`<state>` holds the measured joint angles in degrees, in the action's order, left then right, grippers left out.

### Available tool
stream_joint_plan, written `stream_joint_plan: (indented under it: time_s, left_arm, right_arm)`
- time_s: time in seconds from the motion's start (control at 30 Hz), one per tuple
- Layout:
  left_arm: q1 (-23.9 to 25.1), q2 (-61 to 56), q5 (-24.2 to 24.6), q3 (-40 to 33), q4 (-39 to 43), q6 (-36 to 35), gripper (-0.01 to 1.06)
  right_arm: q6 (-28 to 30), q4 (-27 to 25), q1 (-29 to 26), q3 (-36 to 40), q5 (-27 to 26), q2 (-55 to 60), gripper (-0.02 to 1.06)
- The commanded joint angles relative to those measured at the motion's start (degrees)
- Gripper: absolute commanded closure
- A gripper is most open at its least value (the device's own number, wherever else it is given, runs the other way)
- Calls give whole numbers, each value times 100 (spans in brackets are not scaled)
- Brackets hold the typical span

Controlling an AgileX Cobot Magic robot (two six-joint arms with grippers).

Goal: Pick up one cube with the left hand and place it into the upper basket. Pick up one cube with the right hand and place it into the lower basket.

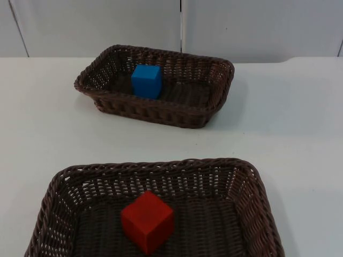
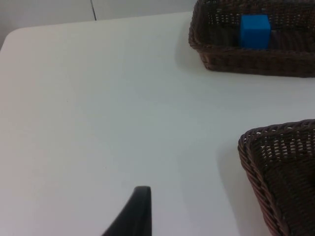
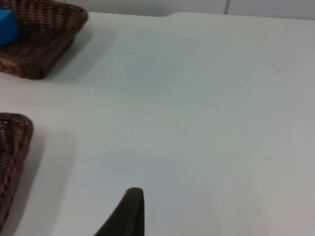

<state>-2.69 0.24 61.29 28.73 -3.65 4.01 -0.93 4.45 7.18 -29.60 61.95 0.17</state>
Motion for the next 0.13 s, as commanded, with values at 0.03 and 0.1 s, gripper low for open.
stream_joint_plan:
  time_s: [0.03,0.1]
  left_arm:
    - [17,-24,11,-17,8,-22,0]
    - [17,-24,11,-17,8,-22,0]
  right_arm:
    - [30,-6,-258,10,-25,-17,-1]
    - [30,-6,-450,10,-25,-17,-1]
